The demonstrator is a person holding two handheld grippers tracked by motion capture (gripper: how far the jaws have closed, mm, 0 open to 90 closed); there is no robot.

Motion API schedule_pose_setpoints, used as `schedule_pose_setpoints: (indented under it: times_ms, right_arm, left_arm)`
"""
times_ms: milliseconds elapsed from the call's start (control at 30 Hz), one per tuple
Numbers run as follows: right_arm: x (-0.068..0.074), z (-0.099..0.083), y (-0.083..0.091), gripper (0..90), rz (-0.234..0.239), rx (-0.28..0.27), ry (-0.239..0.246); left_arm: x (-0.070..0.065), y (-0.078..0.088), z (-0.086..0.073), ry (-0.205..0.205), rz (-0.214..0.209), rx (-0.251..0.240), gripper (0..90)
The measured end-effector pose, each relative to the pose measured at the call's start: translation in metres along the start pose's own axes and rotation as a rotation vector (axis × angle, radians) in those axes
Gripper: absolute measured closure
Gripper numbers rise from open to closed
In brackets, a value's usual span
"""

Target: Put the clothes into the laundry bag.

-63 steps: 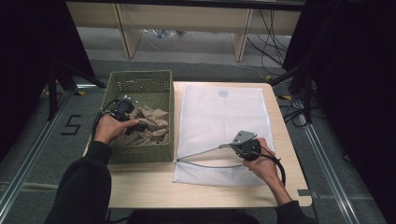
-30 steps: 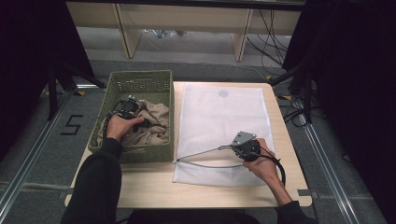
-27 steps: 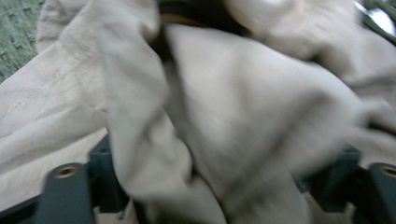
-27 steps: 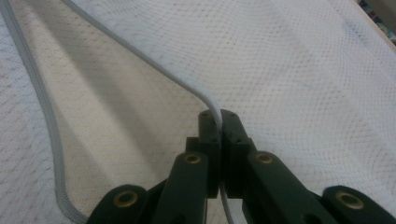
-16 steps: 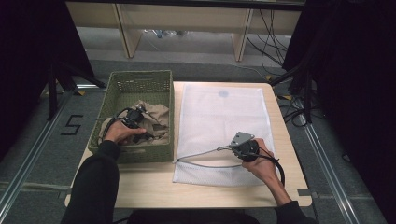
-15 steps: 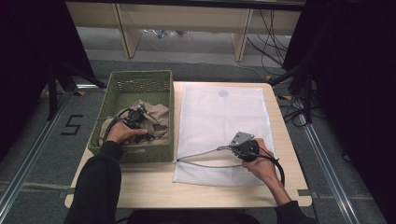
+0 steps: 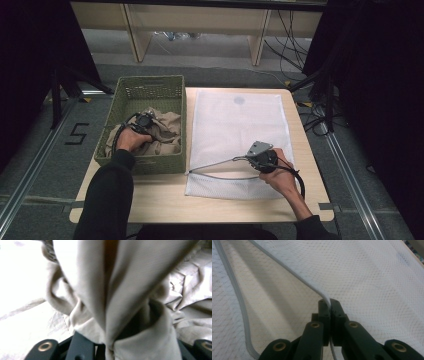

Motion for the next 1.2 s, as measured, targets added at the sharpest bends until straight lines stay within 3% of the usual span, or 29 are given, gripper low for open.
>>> schedule_pose_setpoints:
  times_ms: [100, 167, 267, 300, 367, 467, 533, 667, 733, 800, 933, 1200]
  right_arm:
    - [-0.003, 0.001, 0.0, 89.6, 0.005, -0.012, 0.023]
    - [-0.001, 0.0, 0.001, 89.7, 0.002, -0.008, -0.006]
    - [-0.002, 0.001, 0.002, 89.7, 0.002, -0.011, -0.005]
    - [0.0, 0.002, 0.002, 89.7, -0.003, -0.011, -0.03]
    - [-0.001, 0.002, 0.002, 89.8, 0.0, -0.018, -0.014]
    - [-0.003, 0.003, 0.002, 89.8, -0.003, -0.023, -0.003]
    - [-0.003, 0.003, 0.002, 89.8, -0.001, -0.023, -0.01]
    - [-0.004, 0.004, 0.002, 89.8, 0.004, -0.027, -0.002]
    - [-0.004, 0.004, 0.002, 89.8, 0.001, -0.022, -0.021]
    - [-0.007, 0.005, 0.002, 89.8, -0.004, -0.035, 0.02]
    - [-0.006, 0.005, 0.002, 89.8, 0.002, -0.028, -0.003]
    - [-0.008, 0.007, 0.002, 89.8, 0.0, -0.033, -0.021]
  left_arm:
    - [0.002, 0.007, 0.0, 0.021, 0.025, -0.044, 73.5]
    - [0.004, 0.013, 0.001, 0.019, 0.027, -0.072, 74.1]
    - [0.009, 0.028, 0.002, 0.07, 0.034, -0.184, 74.7]
    - [0.01, 0.032, 0.002, 0.075, 0.033, -0.202, 74.8]
    - [0.011, 0.044, 0.003, 0.102, 0.029, -0.261, 75.0]
    - [0.014, 0.06, 0.004, 0.107, 0.046, -0.333, 75.1]
    - [0.016, 0.074, 0.004, 0.101, 0.029, -0.328, 75.1]
    - [0.02, 0.099, 0.002, 0.09, 0.028, -0.379, 75.1]
    - [0.019, 0.113, 0.002, 0.087, 0.024, -0.413, 75.2]
    - [0.017, 0.123, 0.003, 0.1, 0.013, -0.448, 75.2]
    - [0.012, 0.147, 0.005, 0.084, 0.009, -0.486, 75.1]
    - [-0.008, 0.177, 0.007, 0.066, -0.08, -0.553, 75.1]
Point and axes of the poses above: each handheld gripper's, and its own axes: y roughly backward along the jaws, z roughly out of its top, x roughly to its left, the point moved 1 cm from there along -y, roughly forward along the jaws, and after that the axes turned 12 degrees about -y, right-handed, at the moved point
